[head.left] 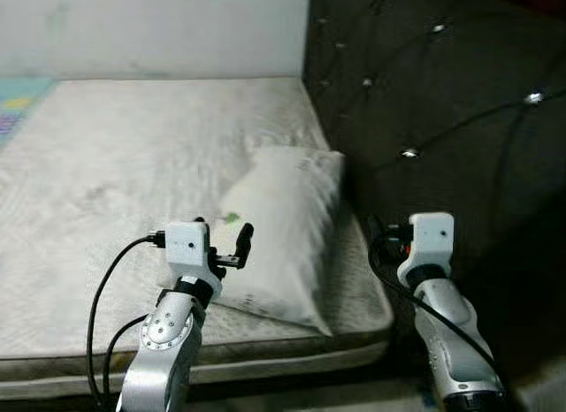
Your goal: Clean up the room
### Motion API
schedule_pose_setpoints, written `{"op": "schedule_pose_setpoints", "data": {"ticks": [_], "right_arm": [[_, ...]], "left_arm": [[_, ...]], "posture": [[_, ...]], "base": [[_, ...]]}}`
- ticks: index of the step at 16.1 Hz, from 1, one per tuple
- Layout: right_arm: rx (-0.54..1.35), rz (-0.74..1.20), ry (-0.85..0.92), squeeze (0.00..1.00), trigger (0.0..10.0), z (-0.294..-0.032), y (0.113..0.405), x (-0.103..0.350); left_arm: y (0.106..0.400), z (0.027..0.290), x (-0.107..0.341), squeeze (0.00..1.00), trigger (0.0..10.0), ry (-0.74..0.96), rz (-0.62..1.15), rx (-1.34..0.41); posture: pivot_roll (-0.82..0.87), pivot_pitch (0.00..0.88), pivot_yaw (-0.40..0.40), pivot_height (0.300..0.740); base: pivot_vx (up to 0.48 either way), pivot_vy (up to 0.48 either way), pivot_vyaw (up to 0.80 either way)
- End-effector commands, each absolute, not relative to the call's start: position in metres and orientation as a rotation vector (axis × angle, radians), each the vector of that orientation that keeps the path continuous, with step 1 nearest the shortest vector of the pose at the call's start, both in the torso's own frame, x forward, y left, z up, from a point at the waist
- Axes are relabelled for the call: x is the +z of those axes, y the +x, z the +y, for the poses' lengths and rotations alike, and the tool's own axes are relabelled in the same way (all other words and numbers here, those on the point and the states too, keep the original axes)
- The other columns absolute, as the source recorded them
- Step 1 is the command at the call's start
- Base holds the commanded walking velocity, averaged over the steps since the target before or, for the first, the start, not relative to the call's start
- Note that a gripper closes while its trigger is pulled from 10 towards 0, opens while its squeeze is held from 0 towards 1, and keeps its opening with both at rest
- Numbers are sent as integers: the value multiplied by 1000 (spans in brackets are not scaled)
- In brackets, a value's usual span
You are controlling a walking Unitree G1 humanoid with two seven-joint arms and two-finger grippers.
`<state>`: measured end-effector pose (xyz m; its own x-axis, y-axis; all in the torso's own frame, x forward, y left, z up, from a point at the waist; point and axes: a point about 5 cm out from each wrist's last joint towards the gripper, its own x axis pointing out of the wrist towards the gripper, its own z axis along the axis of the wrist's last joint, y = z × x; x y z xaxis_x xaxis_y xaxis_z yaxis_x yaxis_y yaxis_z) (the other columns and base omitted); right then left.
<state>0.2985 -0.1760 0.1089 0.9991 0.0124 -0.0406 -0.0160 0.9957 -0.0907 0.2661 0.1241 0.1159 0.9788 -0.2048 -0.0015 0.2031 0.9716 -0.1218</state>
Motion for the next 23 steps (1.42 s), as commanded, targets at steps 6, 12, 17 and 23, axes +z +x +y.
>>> {"op": "schedule_pose_setpoints", "data": {"ticks": [6, 12, 17, 23], "right_arm": [[51, 34, -81, 0, 10000, -172, 294, 113], [150, 52, -94, 0, 10000, -161, 289, 112], [129, 53, -79, 0, 10000, -163, 287, 114], [118, 52, -61, 0, 10000, -164, 285, 117]], "left_arm": [[256, 159, 117, 0, 10000, -72, 19, -51], [251, 161, 116, 0, 10000, -62, 37, -51], [250, 160, 117, 0, 10000, -67, 48, -56], [248, 159, 116, 0, 10000, -77, 60, -59]], "posture": [[-69, 117, 4, 740], [-71, 150, -1, 740], [-71, 156, -2, 740], [-71, 154, -3, 740]], "base": [[0, 0, 0], [0, 0, 0], [0, 0, 320], [0, 0, 0]]}}
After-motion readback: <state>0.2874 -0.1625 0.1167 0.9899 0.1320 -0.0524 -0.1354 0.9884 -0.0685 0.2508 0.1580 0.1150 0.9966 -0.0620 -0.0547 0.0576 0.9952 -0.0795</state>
